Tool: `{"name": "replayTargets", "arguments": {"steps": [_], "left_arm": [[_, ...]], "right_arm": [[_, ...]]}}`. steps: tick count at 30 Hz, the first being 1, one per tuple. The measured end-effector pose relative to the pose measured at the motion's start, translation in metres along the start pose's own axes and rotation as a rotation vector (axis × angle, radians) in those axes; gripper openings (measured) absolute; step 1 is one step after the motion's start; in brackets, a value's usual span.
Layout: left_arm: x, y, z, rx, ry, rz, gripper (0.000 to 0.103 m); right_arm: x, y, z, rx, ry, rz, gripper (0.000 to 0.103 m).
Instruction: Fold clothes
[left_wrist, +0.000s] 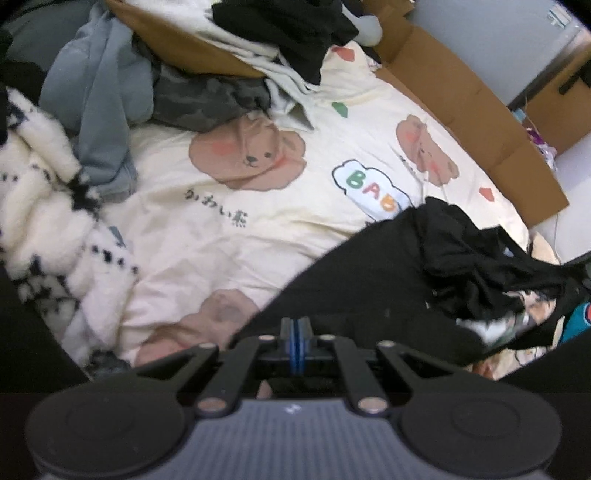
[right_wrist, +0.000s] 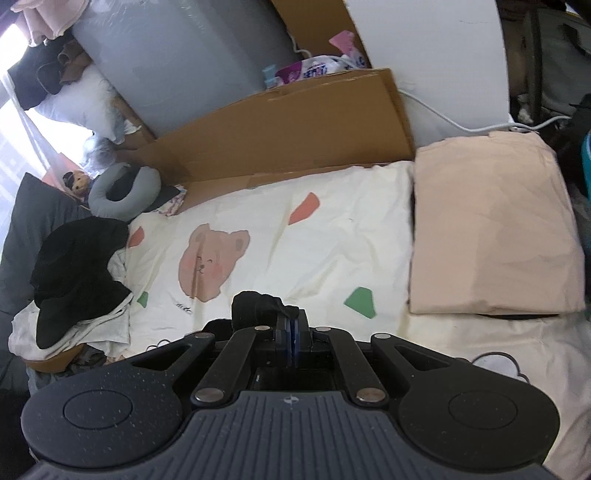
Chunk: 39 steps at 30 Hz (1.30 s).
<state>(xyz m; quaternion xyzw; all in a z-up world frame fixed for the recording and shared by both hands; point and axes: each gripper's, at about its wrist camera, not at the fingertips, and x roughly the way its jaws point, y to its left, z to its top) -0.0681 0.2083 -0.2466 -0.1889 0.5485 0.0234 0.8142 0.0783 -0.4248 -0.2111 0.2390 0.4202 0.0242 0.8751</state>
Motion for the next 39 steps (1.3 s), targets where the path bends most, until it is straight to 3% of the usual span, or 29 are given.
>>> {"name": "replayTargets", "arguments": {"steps": [8,20,27,39], "left_arm": [[0.008,-0.020,0.032,0.055,-0.038,-0.014,0.007],[0.073,-0.070,0.072,0.167,-0.031,-0.094,0.013],[0.116,-0.107,0.078,0.253,0.013,-0.179,0.013],[0.191,-0.165,0.063,0.387,0.111,-0.302,0.033]], "right_arm": [[0.001,-0.021,-0.008,0.006,0.006,-0.025,0.000],[0.031,-0.063,-0.030,0.030,0.044,-0.065,0.000],[0.048,-0.076,-0.033,0.040,0.064,-0.096,0.000],[0.070,-0.091,-0.050,0.071,0.093,-0.136,0.003]]}}
